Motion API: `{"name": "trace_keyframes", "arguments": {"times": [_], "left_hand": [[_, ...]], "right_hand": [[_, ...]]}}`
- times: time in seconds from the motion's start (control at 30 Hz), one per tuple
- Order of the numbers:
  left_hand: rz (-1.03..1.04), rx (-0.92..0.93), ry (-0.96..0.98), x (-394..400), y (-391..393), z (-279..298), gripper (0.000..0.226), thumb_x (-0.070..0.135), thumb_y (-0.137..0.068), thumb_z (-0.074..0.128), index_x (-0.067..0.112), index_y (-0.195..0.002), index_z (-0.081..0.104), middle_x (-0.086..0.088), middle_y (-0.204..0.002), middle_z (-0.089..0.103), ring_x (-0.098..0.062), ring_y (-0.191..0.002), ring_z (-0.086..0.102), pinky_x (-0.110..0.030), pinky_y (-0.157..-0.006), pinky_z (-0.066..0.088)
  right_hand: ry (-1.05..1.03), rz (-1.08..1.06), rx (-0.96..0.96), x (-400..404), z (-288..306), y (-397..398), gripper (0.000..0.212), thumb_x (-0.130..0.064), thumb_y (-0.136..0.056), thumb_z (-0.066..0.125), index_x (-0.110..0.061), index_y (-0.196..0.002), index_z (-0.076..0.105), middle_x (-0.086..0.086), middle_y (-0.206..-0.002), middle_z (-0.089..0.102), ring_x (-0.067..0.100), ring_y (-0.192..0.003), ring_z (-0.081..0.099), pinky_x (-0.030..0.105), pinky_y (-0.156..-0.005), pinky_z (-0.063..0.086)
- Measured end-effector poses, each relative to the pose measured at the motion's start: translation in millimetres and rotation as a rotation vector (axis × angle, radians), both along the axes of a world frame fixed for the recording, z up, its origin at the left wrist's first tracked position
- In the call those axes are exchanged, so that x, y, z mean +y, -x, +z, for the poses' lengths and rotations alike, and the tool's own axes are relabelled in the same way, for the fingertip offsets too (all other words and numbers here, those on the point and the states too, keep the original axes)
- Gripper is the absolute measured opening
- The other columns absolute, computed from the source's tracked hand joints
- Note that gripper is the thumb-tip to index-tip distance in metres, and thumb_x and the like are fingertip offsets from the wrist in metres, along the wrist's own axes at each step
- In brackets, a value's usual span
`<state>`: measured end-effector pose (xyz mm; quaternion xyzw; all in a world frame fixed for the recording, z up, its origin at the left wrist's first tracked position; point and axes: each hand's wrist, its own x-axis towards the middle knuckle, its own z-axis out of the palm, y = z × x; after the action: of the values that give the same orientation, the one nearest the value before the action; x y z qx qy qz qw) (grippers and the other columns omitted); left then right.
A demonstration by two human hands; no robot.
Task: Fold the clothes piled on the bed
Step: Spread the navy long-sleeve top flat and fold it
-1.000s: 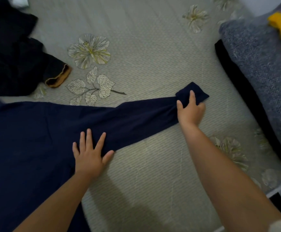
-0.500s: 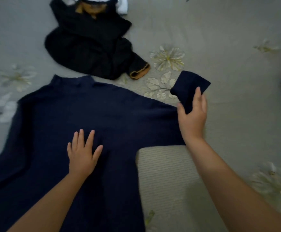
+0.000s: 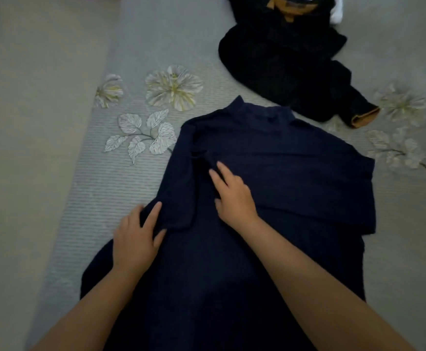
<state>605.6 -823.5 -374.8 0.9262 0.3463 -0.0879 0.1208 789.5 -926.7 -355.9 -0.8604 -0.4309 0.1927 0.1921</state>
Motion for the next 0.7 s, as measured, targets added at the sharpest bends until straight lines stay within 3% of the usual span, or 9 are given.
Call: {"name": "trace_keyframes", "arguments": {"times": [0.1,0.2,0.27,0.37,0.47,0.53,0.63,0.7], "left_hand": [[0.059,-0.141,-0.036,25,6,2,0.054,0.038,-0.078,0.037,0.012,-0.123,0.052,-0.022,-0.073,0.056,-0.037,-0.06,0.055,-0.042,-0.05,0.046],[0.273,-0.184,-0.043,63,18,14,0.059,0.037,-0.078,0.034,0.004,-0.122,0.057,-0.03,-0.078,0.053,-0.046,-0.071,0.053,-0.053,-0.06,0.044],[0.385,-0.164,-0.069,87,27,21,0.06,0.036,-0.08,0.036,0.002,-0.127,0.052,-0.036,-0.092,0.052,-0.052,-0.084,0.05,-0.058,-0.07,0.04],[0.365,-0.116,-0.085,105,31,30,0.055,0.027,-0.081,0.049,0.002,-0.13,0.049,-0.038,-0.102,0.051,-0.052,-0.093,0.048,-0.059,-0.077,0.037],[0.372,-0.055,0.004,104,31,31,0.055,0.02,-0.087,0.059,0.009,-0.137,0.041,-0.032,-0.127,0.044,-0.046,-0.117,0.039,-0.055,-0.095,0.027],[0.286,-0.058,0.01,93,31,27,0.051,0.017,-0.084,0.059,0.006,-0.132,0.048,-0.034,-0.124,0.047,-0.049,-0.115,0.043,-0.06,-0.093,0.03],[0.127,-0.013,0.029,74,26,26,0.051,0.028,-0.077,0.045,-0.001,-0.116,0.059,-0.037,-0.11,0.055,-0.054,-0.1,0.054,-0.066,-0.077,0.041],[0.038,-0.027,0.048,57,15,26,0.055,0.032,-0.077,0.037,-0.001,-0.114,0.061,-0.036,-0.112,0.056,-0.052,-0.104,0.054,-0.064,-0.078,0.043]], "right_hand": [[0.063,0.013,-0.079,-4,-22,15,0.062,0.001,-0.064,0.068,-0.001,-0.125,0.053,0.019,-0.13,0.053,0.037,-0.101,0.06,0.048,-0.075,0.05],[0.06,0.106,-0.211,-8,-21,19,0.058,-0.009,-0.063,0.062,-0.002,-0.121,0.056,0.015,-0.126,0.057,0.033,-0.107,0.059,0.045,-0.073,0.05],[0.061,0.13,-0.282,-4,-17,23,0.056,-0.015,-0.067,0.057,-0.006,-0.123,0.051,0.012,-0.129,0.056,0.025,-0.117,0.047,0.044,-0.078,0.049],[0.149,0.101,-0.269,11,-9,36,0.054,-0.025,-0.08,0.039,-0.007,-0.131,0.043,0.01,-0.141,0.043,0.024,-0.128,0.036,0.048,-0.094,0.041],[0.375,0.242,-0.107,20,-14,49,0.064,-0.04,-0.088,0.01,-0.015,-0.147,0.015,-0.004,-0.155,0.002,0.026,-0.143,0.003,0.051,-0.114,0.006],[0.418,0.282,-0.079,20,-13,49,0.055,-0.04,-0.096,0.011,-0.021,-0.148,0.005,-0.007,-0.155,-0.006,0.022,-0.143,-0.01,0.044,-0.113,-0.008],[0.322,0.274,-0.023,8,-1,38,0.051,-0.032,-0.1,0.03,-0.019,-0.147,0.014,-0.004,-0.156,0.003,0.019,-0.143,-0.004,0.035,-0.114,-0.004],[0.188,0.178,0.014,-14,7,29,0.051,-0.035,-0.095,0.033,-0.011,-0.14,0.036,0.006,-0.15,0.027,0.026,-0.141,0.016,0.038,-0.112,0.013]]}}
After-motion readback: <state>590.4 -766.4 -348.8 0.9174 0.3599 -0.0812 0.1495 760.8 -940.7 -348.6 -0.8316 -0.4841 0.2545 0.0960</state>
